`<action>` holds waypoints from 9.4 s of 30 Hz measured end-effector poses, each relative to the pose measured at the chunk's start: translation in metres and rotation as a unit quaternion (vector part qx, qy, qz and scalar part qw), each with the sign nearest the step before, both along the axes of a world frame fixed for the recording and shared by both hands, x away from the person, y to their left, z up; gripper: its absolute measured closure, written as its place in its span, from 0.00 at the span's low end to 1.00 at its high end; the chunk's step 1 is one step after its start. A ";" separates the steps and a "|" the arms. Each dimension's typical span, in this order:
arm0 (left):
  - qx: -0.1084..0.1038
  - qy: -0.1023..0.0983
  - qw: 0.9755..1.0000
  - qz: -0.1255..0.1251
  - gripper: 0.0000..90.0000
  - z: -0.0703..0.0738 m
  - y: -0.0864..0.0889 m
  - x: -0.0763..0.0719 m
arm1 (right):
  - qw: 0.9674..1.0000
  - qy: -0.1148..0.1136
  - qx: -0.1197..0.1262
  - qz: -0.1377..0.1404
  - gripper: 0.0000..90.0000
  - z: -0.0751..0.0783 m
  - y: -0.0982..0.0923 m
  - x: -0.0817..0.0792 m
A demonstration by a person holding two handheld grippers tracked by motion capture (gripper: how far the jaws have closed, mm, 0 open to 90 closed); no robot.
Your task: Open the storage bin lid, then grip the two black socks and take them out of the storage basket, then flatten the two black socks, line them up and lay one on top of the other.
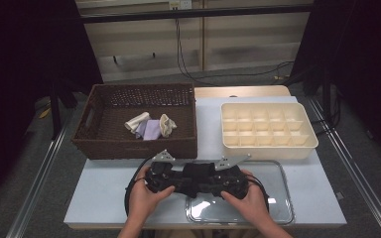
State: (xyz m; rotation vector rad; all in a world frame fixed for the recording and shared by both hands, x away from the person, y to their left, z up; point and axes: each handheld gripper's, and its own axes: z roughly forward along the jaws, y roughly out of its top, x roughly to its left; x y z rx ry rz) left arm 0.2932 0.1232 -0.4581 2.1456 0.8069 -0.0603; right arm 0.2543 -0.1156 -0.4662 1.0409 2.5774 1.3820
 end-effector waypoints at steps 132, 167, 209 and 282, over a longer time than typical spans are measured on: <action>-0.002 0.042 0.999 -0.007 0.97 0.009 -0.001 0.009 | 0.999 -0.029 -0.027 -0.007 0.95 0.024 -0.026 0.026; -0.020 0.067 0.997 0.013 0.96 0.018 0.029 0.012 | 0.999 0.007 0.025 -0.044 0.97 0.029 -0.059 0.032; 0.071 -0.042 0.997 0.007 0.90 -0.009 -0.010 0.016 | 0.999 0.011 0.023 -0.028 0.97 0.027 -0.028 0.040; 0.022 0.001 0.998 -0.063 0.97 0.006 -0.005 -0.004 | 0.997 0.018 -0.018 -0.074 0.81 0.017 -0.070 0.039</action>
